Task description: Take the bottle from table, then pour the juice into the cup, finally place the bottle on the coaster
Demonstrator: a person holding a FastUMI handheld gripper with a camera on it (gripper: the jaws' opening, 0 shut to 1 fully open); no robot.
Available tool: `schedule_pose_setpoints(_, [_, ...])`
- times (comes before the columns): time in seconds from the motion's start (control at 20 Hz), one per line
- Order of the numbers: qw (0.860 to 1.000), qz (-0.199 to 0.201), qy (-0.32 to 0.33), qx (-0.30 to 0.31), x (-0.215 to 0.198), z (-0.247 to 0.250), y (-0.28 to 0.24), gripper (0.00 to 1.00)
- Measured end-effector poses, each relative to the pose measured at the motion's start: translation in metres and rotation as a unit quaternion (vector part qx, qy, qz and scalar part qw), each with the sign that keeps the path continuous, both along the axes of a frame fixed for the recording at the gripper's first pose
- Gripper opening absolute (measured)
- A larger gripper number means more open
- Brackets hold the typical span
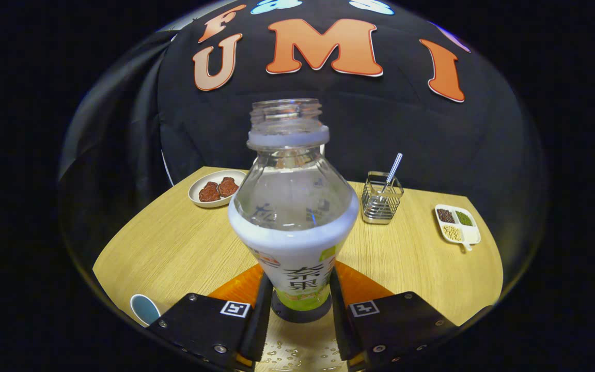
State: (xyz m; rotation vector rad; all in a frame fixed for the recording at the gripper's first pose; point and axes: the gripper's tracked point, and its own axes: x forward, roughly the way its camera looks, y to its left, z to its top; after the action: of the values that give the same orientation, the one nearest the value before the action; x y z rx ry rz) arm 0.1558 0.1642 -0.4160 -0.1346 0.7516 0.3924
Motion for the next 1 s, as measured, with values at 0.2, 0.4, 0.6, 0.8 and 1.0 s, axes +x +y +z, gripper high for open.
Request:
schedule_pose_setpoints(0.2, [1.000, 0.003, 0.019, -0.004, -0.005, -0.028, -0.001, 0.55])
schedule_pose_setpoints(0.4, [1.000, 0.014, 0.018, -0.012, -0.003, -0.040, -0.001, 0.55])
schedule_pose_setpoints(0.6, [1.000, 0.021, 0.018, -0.012, -0.005, -0.045, 0.001, 0.58])
schedule_pose_setpoints(0.8, [1.000, 0.018, 0.014, -0.013, -0.006, -0.047, -0.002, 0.66])
schedule_pose_setpoints(1.0, [0.999, 0.020, 0.012, -0.029, -0.010, -0.045, -0.007, 0.73])
